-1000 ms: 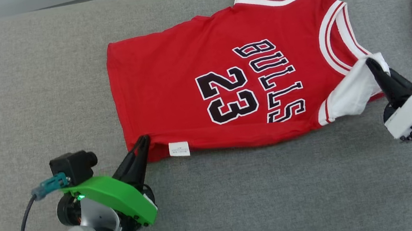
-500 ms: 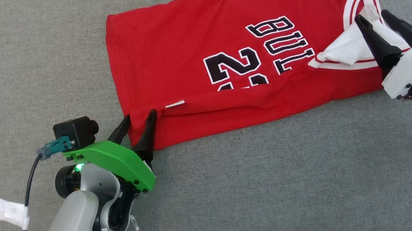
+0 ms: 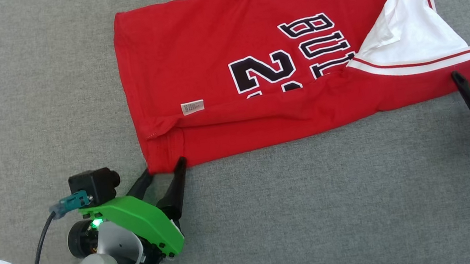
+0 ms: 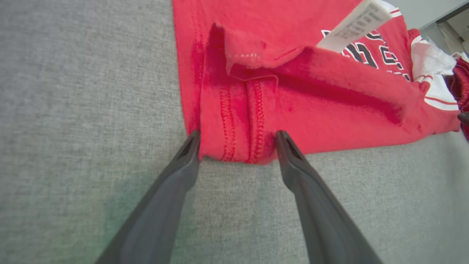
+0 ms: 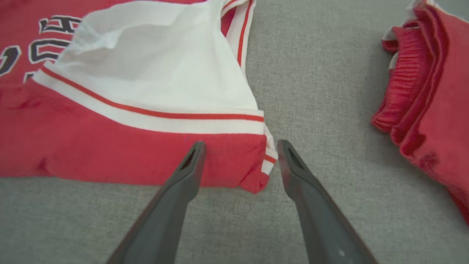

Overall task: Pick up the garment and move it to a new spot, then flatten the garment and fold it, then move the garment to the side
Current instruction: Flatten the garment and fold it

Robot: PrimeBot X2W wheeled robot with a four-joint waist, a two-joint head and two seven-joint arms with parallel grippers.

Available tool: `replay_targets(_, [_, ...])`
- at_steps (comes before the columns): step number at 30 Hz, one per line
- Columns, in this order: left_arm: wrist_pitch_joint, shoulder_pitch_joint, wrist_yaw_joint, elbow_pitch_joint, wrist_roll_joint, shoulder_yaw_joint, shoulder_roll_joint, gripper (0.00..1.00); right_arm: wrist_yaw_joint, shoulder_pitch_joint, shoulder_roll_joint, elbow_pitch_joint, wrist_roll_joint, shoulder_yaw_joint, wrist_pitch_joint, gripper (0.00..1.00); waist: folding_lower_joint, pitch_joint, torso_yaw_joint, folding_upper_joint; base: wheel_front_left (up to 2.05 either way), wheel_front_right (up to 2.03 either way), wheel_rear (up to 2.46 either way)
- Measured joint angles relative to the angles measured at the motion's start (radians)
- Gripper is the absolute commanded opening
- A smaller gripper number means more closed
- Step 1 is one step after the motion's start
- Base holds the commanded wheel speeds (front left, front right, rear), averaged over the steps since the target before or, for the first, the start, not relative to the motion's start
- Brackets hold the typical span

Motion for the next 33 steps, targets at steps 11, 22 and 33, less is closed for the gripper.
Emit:
replay_targets(11, [0.027, -0.035, -0.027, 0.026, 0.02, -0.047, 0.0, 0.87, 0.0, -0.012, -0.008, 0.05, -0.058, 0.009, 0.138, 1.0, 0.0, 0.019, 0.009, 0.0, 0.0, 0.0, 0.0])
replay_targets(22, [0.026, -0.065, -0.068, 0.086, 0.015, -0.051, 0.01, 0.0, 0.001, -0.058, 0.008, 0.095, 0.003, 0.037, 0.152, 0.0, 0.0, 0.003, 0.008, 0.0, 0.0, 0.0, 0.0])
replay_targets(33, [0.094, 0.174, -0.15, -0.114, -0.125, -0.048, 0.131, 0.0, 0.001, 0.193, -0.063, -0.041, 0.198, -0.097, 0.234, 0.0, 0.0, -0.096, 0.019, 0.0, 0.0, 0.0, 0.0])
